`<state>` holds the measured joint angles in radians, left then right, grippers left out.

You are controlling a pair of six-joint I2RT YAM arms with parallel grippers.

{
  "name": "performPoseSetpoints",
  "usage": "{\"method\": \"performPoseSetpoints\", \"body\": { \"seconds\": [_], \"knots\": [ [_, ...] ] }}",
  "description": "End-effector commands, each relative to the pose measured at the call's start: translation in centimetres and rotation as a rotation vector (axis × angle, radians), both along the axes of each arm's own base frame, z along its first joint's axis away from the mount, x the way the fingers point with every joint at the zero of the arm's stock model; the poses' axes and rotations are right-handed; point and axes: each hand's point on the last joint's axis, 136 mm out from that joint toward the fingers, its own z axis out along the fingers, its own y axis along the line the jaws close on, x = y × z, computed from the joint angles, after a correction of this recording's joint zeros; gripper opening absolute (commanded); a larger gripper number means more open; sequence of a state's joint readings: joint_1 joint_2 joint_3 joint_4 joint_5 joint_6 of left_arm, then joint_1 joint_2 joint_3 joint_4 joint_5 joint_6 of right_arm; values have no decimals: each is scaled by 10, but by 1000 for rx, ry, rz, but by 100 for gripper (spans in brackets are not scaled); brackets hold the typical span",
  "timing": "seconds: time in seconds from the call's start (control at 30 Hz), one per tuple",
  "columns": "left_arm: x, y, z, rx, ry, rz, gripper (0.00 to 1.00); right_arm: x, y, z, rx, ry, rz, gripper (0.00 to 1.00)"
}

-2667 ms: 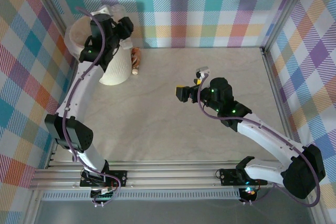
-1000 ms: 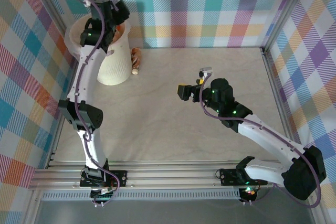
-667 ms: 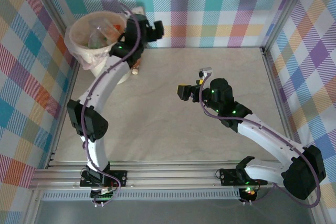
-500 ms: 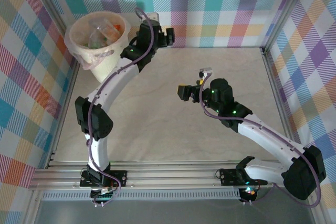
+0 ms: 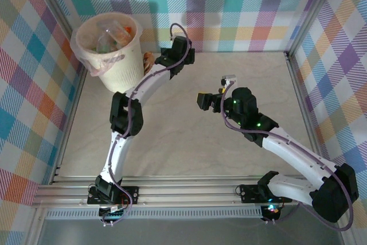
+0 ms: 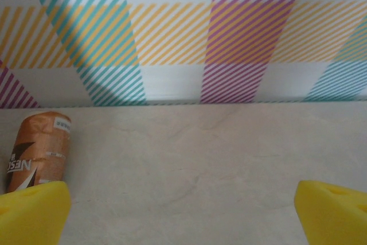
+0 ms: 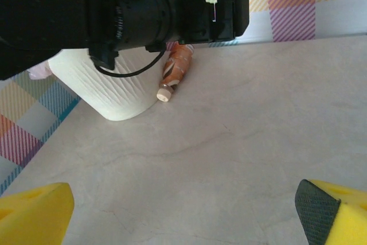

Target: Put the plastic bottles in the bin

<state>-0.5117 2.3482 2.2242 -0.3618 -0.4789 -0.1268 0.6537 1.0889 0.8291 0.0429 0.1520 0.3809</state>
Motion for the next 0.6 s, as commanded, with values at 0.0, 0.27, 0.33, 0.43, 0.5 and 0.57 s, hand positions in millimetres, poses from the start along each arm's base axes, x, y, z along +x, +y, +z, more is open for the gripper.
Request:
{"method": "performPoseSetpoints", "body": {
  "seconds": [0.0, 0.27, 0.33, 0.43, 0.5, 0.57],
  "knots": [
    [14, 29, -7, 90, -6, 97, 100, -1, -5, 3, -6, -16, -19, 100],
    [39, 75, -55, 107, 76, 203, 100, 2, -8, -3, -42, -16, -33, 100],
    [42, 84, -61, 107, 82, 218, 100, 4, -8, -6, -49, -13, -40, 100],
    [46, 100, -68, 96, 96, 243, 100, 8, -6, -7, -55, -14, -41, 100],
    [49, 113, -70, 89, 100, 268, 100, 10, -3, -8, -57, -13, -38, 100],
    [52, 127, -70, 79, 99, 293, 100, 12, -1, -9, -61, -10, -32, 100]
  ]
}}
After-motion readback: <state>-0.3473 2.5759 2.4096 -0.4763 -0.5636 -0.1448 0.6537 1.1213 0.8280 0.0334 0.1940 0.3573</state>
